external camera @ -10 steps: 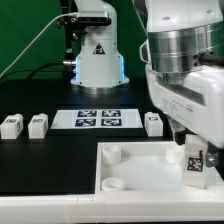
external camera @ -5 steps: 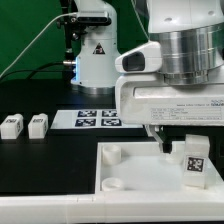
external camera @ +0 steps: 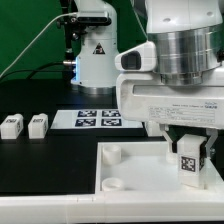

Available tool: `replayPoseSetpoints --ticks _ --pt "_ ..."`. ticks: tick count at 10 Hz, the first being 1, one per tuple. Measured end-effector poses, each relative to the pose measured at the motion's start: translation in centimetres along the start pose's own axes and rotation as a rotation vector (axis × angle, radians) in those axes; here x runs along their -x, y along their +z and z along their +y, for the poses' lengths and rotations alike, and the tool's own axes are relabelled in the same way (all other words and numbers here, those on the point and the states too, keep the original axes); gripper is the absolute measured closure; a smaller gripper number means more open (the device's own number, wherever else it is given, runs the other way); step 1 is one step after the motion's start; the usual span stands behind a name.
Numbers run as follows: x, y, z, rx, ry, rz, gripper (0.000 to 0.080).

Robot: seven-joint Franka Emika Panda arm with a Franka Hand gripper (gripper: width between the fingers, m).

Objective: Assemble one leg

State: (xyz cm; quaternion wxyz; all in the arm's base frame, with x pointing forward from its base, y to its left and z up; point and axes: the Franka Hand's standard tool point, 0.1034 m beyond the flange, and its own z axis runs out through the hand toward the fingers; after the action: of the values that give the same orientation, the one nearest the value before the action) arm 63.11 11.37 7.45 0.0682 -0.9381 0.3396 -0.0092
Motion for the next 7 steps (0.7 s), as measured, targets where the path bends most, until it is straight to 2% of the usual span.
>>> replayPoseSetpoints --ticks 2,4,5,6,7 --pt "-0.02 0.03 0.06 0.001 0.299 -0.001 0.0506" --pt "-0.09 0.09 -0.02 0.019 0.727 -0.021 0.0506" --pt "-0.02 0.16 -0.15 0.018 1.075 -0.033 0.0506" --pt "0.06 0.19 -0.26 0.016 1.161 -0.03 0.0506" --pt "0.04 0.2 -0.22 0.015 1.048 -0.029 0.0506"
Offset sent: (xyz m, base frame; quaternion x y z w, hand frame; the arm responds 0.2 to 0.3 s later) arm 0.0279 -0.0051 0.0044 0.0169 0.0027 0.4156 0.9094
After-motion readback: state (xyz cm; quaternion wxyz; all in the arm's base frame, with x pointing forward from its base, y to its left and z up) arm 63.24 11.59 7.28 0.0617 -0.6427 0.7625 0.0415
